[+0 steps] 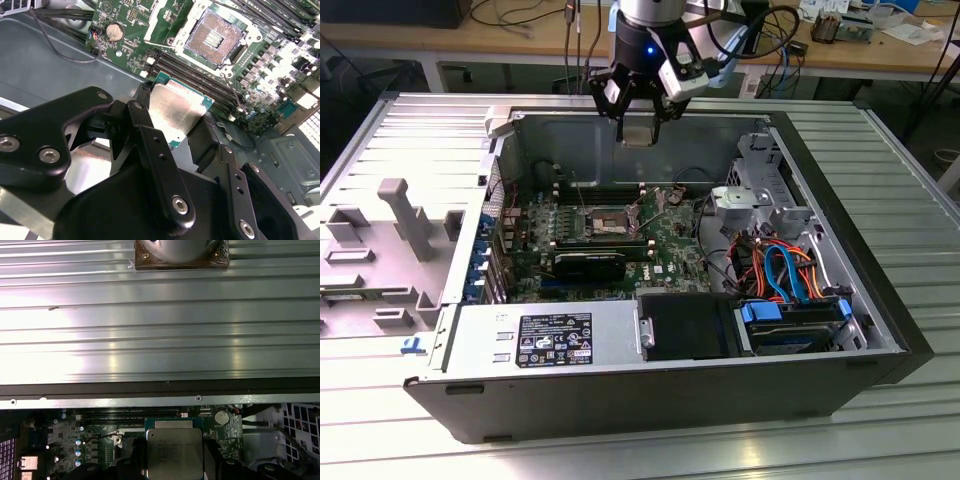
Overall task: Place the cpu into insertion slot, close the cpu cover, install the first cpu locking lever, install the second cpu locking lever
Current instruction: 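Place the cpu into insertion slot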
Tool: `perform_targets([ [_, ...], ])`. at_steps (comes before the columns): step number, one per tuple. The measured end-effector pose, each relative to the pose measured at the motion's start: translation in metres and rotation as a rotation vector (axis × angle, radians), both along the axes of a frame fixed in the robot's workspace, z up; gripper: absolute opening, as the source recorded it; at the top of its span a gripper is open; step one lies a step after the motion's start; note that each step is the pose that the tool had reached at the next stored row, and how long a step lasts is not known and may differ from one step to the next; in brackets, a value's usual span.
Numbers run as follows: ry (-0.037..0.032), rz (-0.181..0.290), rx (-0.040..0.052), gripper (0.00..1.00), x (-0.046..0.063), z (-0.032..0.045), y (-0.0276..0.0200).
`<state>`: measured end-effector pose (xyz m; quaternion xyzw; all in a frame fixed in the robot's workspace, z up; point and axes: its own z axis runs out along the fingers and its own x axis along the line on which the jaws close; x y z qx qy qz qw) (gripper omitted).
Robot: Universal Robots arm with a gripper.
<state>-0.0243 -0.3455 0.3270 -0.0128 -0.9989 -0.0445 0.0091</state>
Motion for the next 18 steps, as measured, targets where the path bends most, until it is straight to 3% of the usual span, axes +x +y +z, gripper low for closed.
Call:
perform_targets([
  [18,0.0,0.0,0.0,0.54,0.0,-0.0036,0.0],
])
